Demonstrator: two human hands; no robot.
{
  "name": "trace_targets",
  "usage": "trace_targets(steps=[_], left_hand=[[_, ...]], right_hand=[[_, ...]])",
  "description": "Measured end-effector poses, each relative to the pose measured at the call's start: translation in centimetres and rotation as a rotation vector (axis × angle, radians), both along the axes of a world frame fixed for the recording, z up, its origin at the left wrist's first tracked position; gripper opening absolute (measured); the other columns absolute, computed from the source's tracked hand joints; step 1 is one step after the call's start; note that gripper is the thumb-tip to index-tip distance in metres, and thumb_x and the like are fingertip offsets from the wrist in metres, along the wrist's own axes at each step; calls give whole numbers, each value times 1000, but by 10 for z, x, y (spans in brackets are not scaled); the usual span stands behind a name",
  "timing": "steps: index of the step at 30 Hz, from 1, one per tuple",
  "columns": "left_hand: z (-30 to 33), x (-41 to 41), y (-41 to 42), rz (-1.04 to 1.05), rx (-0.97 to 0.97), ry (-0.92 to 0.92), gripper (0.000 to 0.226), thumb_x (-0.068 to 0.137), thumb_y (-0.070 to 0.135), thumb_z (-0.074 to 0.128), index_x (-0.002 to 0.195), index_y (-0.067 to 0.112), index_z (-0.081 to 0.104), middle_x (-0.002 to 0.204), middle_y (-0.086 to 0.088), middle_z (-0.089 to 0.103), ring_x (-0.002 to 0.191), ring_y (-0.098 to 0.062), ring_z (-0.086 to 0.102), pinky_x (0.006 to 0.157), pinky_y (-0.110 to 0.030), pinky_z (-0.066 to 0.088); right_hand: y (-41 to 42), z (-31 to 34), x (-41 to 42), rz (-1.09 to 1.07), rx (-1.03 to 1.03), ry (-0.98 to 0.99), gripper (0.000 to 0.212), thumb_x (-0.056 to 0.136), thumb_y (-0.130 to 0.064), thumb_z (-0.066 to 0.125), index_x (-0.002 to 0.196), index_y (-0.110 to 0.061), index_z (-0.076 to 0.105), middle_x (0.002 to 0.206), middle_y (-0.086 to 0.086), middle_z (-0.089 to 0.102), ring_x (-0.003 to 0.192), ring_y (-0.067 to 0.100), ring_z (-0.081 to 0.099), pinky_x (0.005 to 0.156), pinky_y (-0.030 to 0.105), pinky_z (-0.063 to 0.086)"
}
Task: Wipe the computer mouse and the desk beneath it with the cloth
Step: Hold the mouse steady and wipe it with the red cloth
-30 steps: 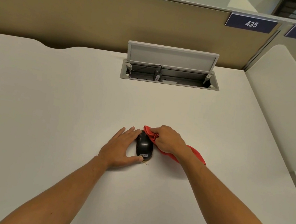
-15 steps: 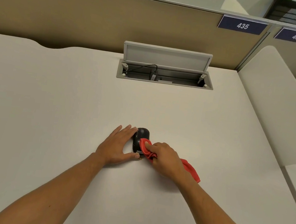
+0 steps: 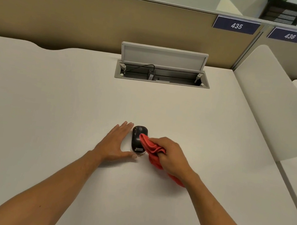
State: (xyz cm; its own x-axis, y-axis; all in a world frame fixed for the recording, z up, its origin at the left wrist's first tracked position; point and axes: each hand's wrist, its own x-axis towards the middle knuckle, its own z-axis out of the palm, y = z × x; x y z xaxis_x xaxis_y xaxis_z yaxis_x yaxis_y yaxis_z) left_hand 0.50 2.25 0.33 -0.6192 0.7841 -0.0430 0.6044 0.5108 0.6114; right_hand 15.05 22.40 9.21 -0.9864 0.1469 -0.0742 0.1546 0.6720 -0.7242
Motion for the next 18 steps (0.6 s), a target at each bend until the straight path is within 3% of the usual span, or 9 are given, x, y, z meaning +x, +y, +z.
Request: trace_targets(steps=[4, 9, 14, 16, 18], left_hand=[[11, 9, -6, 56, 101, 48, 113, 73, 83, 56, 158, 26, 10, 162, 15, 1, 149, 3, -6, 120, -23, -3], [28, 35, -7, 233, 322, -12, 87, 81, 72, 54, 152, 25, 34, 160, 9, 28, 148, -3, 20, 118, -26, 18], [58, 54, 3, 231, 516, -452, 67, 81, 59, 62, 140, 31, 47, 134, 11, 60, 124, -8, 56, 97, -26, 48], [66, 59, 6, 208, 578, -616, 68, 82, 50, 67, 141, 24, 46, 129, 5, 65, 120, -15, 61, 91, -26, 51], [71, 60, 6, 208, 610, -739, 69, 82, 45, 69, 143, 26, 43, 131, 1, 63, 119, -19, 62, 89, -33, 55]], right_hand=[[6, 25, -1, -128, -245, 87, 47, 82, -17, 45, 115, -45, 63, 109, -21, 67, 102, 1, 61, 90, 27, 51], [0, 46, -11, -196, -686, 235, 48, 88, 7, 49, 114, -27, 70, 111, -5, 71, 103, 15, 68, 82, 21, 53], [-21, 41, -28, -293, -922, 230, 41, 89, 3, 55, 108, -29, 73, 108, 2, 72, 101, 23, 69, 81, 33, 56], [-31, 35, -33, -311, -990, 215, 41, 91, 3, 54, 108, -29, 73, 108, 3, 72, 101, 24, 69, 80, 33, 57], [-42, 29, -37, -319, -1015, 199, 39, 92, 0, 54, 111, -29, 71, 110, 3, 72, 102, 23, 69, 81, 34, 57]])
